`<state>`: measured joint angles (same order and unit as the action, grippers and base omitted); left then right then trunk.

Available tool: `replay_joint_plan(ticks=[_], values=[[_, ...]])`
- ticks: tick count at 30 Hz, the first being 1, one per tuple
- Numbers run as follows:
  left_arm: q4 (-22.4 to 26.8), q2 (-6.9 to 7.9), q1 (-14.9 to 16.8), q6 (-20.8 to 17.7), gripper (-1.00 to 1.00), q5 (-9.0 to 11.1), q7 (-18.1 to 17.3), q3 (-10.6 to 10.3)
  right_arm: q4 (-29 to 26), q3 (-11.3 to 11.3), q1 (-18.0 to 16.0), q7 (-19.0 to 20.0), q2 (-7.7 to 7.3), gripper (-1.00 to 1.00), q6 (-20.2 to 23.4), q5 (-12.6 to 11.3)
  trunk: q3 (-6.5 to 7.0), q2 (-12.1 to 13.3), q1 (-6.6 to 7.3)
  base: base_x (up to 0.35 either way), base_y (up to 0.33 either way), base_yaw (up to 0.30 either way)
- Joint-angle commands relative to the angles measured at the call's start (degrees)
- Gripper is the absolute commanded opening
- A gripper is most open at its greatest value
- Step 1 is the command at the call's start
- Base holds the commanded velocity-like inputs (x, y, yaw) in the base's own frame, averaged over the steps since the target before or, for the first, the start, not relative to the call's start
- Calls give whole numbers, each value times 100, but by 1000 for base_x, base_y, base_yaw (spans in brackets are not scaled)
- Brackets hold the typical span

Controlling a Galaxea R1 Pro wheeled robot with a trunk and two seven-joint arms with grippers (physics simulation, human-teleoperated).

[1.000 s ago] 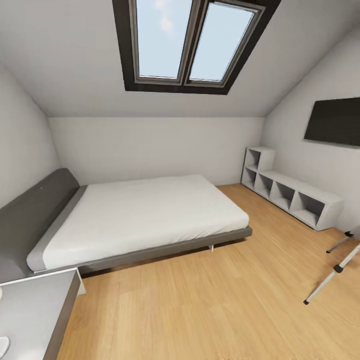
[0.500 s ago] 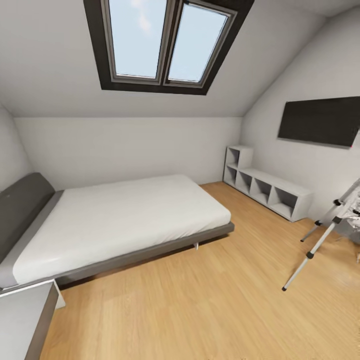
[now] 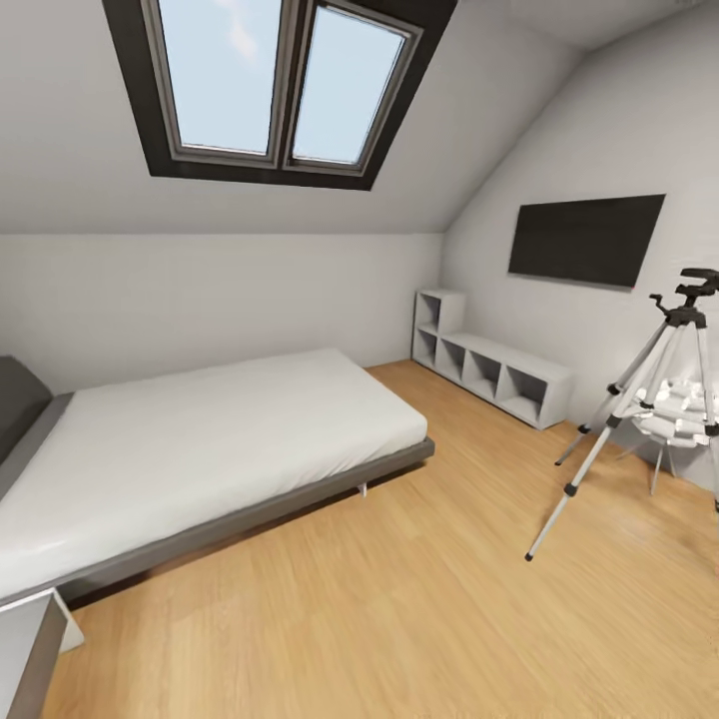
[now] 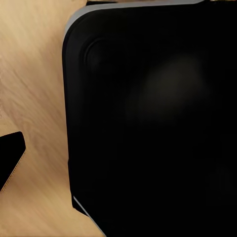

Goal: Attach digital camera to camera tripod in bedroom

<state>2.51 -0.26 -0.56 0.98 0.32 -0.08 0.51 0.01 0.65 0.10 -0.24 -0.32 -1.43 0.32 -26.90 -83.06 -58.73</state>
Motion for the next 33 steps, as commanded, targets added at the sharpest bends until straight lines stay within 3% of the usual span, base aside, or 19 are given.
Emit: replay_joint_plan(ticks=[1, 11, 24, 33], values=[[14, 0, -3, 7, 100, 3, -1, 4, 0, 6, -1, -2, 1, 100, -15, 3, -3, -2, 0, 0, 0, -238], [103, -13, -1, 7, 100, 65, -1, 8, 2, -1, 0, -2, -6, 100, -23, 11, -3, -2, 0, 0, 0, -232], [141, -3, 2, 7, 100, 576, -6, -2, -1, -3, 0, -2, -11, 100, -24, 12, -3, -2, 0, 0, 0, -213], [143, -8, 0, 8, 100, 661, -8, 7, 0, 10, -1, 1, -22, 100, -18, 18, -3, -2, 0, 0, 0, -49]])
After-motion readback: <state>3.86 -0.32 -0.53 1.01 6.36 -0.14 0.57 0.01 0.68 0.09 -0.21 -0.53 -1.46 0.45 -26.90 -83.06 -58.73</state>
